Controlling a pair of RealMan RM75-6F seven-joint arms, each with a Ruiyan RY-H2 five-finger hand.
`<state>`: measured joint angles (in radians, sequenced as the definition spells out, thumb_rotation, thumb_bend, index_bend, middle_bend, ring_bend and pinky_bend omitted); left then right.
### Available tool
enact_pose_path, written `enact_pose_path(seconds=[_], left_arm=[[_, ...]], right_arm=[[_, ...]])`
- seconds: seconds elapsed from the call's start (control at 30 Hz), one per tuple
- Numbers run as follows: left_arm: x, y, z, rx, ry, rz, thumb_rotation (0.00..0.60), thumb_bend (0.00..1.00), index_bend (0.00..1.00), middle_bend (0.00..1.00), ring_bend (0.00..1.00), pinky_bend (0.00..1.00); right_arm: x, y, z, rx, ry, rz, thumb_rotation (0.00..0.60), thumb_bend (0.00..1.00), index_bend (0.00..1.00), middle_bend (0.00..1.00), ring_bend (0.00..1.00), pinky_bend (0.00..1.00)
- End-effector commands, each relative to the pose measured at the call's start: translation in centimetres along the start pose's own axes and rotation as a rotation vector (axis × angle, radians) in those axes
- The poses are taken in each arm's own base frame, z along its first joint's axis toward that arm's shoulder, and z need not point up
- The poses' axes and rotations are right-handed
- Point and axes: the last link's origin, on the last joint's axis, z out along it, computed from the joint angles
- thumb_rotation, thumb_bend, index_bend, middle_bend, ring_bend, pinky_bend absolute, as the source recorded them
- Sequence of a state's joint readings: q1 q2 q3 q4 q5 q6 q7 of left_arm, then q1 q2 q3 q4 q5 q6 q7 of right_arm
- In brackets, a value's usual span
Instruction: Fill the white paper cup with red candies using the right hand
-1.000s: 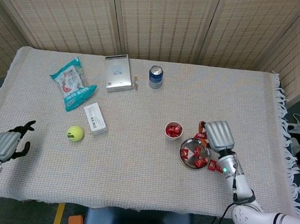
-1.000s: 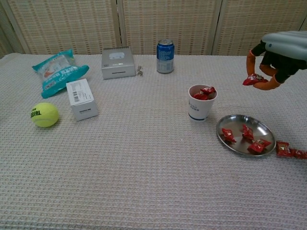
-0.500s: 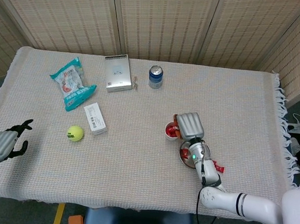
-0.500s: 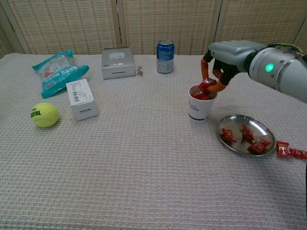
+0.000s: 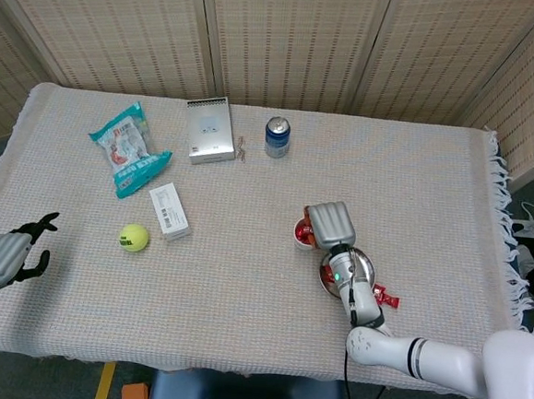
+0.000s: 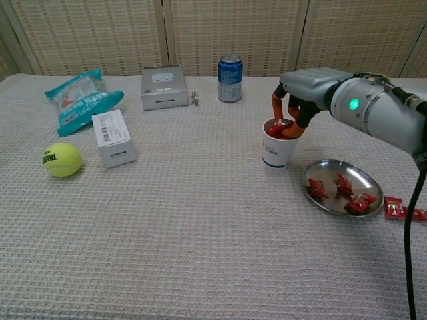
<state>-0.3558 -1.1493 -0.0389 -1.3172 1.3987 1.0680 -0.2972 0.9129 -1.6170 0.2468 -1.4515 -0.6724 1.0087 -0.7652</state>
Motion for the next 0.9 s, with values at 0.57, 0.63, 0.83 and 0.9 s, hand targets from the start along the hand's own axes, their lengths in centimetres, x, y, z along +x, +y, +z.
enact_pose_path(seconds=[0.57,0.63,0.83,0.9], left_arm=[[0.1,0.0,0.0,0.001,0.004,0.000,0.600,0.61,0.00,0.21,0.18,0.32],[0.1,0.0,0.0,0.001,0.005,-0.001,0.600,0.61,0.00,0.21,0.18,0.32],[0.1,-0.1,0.0,0.003,0.007,-0.002,0.600,0.61,0.00,0.21,0.18,0.32],[0.1,0.0,0.1,0.003,0.004,-0.001,0.600,0.61,0.00,0.21,0.18,0.32]], right_arm=[[1.0,0.5,-1.5,0.022,0.011,-0.021,0.600,0.24,0.17,0.84,0.83,1.00],[1.2,0.8,-2.1,0.026,0.018,-0.023,0.600,0.24,0.17,0.84,0.83,1.00],[0.9,3.7,-6.6,0.043,0.053,-0.027,0.600,0.24,0.22,0.84,0.83,1.00],[0.1,5.3,-8.4,0.032,0.035,-0.051,0.600,0.24,0.25,0.84,0.83,1.00]])
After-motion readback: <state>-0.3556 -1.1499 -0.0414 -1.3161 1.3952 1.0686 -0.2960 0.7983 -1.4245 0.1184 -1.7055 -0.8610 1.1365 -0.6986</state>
